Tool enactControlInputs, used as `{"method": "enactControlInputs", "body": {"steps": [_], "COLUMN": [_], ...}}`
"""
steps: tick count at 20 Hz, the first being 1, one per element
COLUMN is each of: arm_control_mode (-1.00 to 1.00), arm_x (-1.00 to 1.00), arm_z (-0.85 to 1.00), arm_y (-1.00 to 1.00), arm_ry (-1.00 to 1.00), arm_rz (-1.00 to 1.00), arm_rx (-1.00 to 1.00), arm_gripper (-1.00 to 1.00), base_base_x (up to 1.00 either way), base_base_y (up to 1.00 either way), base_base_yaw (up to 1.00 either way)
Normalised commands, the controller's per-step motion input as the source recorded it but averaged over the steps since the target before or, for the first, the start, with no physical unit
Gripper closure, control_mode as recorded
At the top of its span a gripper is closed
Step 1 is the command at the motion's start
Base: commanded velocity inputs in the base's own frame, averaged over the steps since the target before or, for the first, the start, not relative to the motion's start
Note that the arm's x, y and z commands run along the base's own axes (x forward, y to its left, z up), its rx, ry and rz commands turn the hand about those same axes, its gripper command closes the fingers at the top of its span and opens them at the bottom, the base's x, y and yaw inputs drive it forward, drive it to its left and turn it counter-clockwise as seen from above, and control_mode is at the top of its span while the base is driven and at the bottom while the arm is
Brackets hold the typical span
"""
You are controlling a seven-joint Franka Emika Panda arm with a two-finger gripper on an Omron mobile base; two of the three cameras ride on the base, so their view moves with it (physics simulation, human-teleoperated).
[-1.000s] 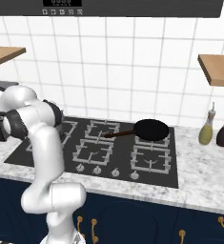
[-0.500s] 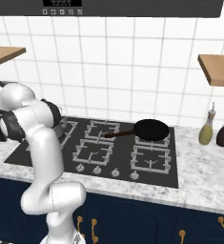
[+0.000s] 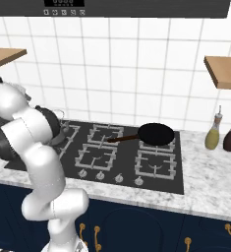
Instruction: Pick the kettle from the counter and place it on a stove burner. Then turn the burner on.
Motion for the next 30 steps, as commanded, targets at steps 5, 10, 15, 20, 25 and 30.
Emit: {"method": "enactControlInputs", "body": {"steps": [5,10,15,20,25,30], "arm_control_mode": [-1.0,-1.0,-1.0,-1.0,-1.0,-1.0], "arm_x": [-1.0,-0.93,-0.35,-0.03,0.22,0.34], "arm_z": [0.08,0.0,-0.24,-0.6,-0.77,-0.53], "arm_y": [-1.0,-0.96,-0.22,0.02,0.07,0.13], "arm_ry": [0.0,0.11,0.27,0.37,0.34,0.11], "arm_rz": [0.0,0.1,0.65,0.83,0.82,0.26], "arm_rx": [0.27,0.17,0.0,0.02,0.13,-0.04], "arm_gripper": [-1.0,-1.0,-1.0,-1.0,-1.0,-1.0], "base_base_x": [0.0,0.0,0.0,0.0,0.0,0.0], "base_base_y": [0.0,0.0,0.0,0.0,0.0,0.0], "base_base_yaw": [0.0,0.0,0.0,0.0,0.0,0.0]}}
